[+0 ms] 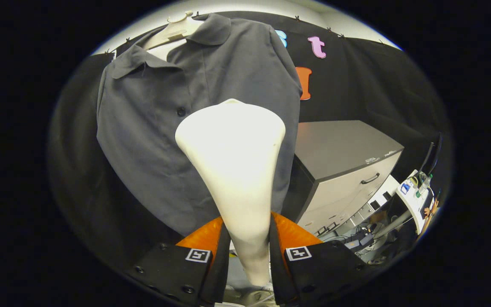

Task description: Iron the clothes twice with a garment steamer, once on the left side and once on the right side.

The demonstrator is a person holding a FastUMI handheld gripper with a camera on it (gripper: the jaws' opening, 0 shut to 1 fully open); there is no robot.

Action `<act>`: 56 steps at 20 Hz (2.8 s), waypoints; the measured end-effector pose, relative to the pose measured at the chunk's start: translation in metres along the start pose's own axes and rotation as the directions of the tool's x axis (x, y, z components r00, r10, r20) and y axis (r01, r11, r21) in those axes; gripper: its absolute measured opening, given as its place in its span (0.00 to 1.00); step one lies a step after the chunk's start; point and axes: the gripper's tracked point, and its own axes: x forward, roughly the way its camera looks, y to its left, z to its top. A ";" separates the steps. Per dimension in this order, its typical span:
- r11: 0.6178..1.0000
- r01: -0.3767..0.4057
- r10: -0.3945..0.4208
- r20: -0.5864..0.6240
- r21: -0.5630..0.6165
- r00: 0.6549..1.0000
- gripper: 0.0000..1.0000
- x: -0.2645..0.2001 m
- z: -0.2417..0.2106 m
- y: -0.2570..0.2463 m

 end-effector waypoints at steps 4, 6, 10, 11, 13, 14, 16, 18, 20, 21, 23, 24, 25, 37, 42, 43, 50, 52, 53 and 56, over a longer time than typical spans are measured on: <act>1.000 0.010 -0.010 0.077 0.006 0.997 0.50 -0.019 0.037 0.029; 1.000 0.009 -0.009 0.112 0.005 0.994 0.50 -0.026 0.054 0.045; 1.000 0.015 -0.014 0.152 -0.007 0.988 0.50 -0.031 0.074 0.070; 1.000 0.018 -0.016 0.159 -0.011 0.987 0.50 -0.032 0.077 0.076; 1.000 0.016 -0.013 0.169 -0.018 0.985 0.50 -0.025 0.080 0.083; 1.000 0.010 -0.006 0.169 -0.024 0.986 0.50 -0.021 0.080 0.086; 0.999 0.004 0.002 0.174 -0.033 0.985 0.50 -0.013 0.084 0.099; 0.999 0.003 0.005 0.180 -0.042 0.984 0.50 -0.006 0.088 0.113; 0.999 -0.001 0.010 0.185 -0.050 0.983 0.50 -0.003 0.090 0.126; 0.998 -0.002 0.013 0.184 -0.057 0.983 0.50 0.000 0.090 0.132; 0.998 -0.009 0.021 0.176 -0.068 0.984 0.50 0.006 0.089 0.145; 0.997 -0.013 0.025 0.171 -0.073 0.985 0.50 0.011 0.088 0.151; 0.997 -0.017 0.029 0.165 -0.076 0.986 0.50 0.016 0.087 0.156; 0.997 -0.029 0.032 0.034 -0.074 0.999 0.50 0.069 0.038 0.169; 0.997 -0.037 0.036 -0.025 -0.061 0.999 0.50 0.082 0.007 0.166; 0.998 -0.037 0.035 -0.040 -0.057 0.999 0.50 0.083 0.001 0.166; 0.999 -0.026 0.020 -0.119 -0.046 0.993 0.50 0.091 -0.037 0.157; 0.998 -0.028 0.021 -0.137 -0.048 0.990 0.50 0.094 -0.048 0.154; 0.998 -0.029 0.022 -0.147 -0.049 0.989 0.50 0.096 -0.054 0.152; 0.998 -0.034 0.024 -0.178 -0.052 0.984 0.50 0.100 -0.071 0.151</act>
